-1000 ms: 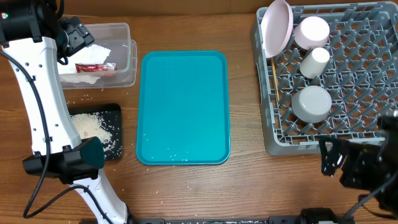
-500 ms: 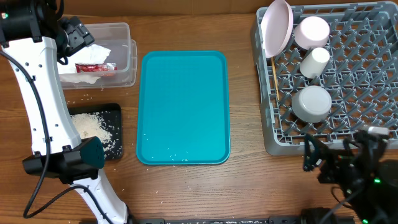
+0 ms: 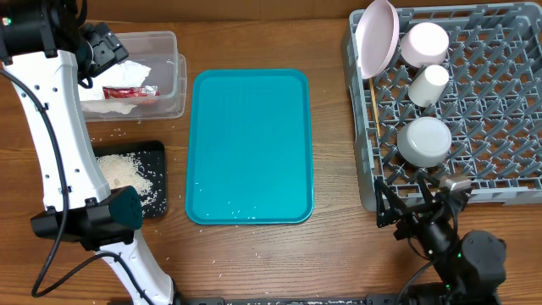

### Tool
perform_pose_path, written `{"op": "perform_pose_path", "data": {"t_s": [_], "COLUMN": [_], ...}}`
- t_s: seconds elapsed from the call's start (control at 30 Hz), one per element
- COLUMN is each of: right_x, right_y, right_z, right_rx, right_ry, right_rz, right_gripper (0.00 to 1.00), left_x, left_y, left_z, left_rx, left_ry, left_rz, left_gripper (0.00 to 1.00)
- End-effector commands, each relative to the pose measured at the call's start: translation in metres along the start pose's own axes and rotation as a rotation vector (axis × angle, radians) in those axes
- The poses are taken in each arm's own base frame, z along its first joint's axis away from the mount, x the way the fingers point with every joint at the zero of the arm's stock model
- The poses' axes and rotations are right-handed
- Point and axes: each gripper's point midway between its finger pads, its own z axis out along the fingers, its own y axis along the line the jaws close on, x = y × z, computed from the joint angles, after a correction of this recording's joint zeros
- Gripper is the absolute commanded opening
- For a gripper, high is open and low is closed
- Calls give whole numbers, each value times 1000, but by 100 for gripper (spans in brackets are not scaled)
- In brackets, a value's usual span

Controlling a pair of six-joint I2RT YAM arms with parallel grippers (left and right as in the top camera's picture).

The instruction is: Sort waste into correct bins and load items into the dishwasher

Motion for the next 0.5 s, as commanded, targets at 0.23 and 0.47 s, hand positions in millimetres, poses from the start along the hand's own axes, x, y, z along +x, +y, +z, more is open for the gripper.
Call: {"op": "perform_pose_path", "data": {"t_s": [0.23,0.47], "right_x": [5,7], "right_y": [-7,-19], "right_z": [11,11], "right_rx": [-37,-4], "right_ry": [-169,-257], "right_rz": [-34,-32], "right_gripper": [100,100], "left_x": [-2,-2], "left_y": [2,2], "left_z": [0,0], "left_rx": [-10,-10], "left_ry": [-10,-10], "left_rz": [5,5], "left_gripper": [100,100]}}
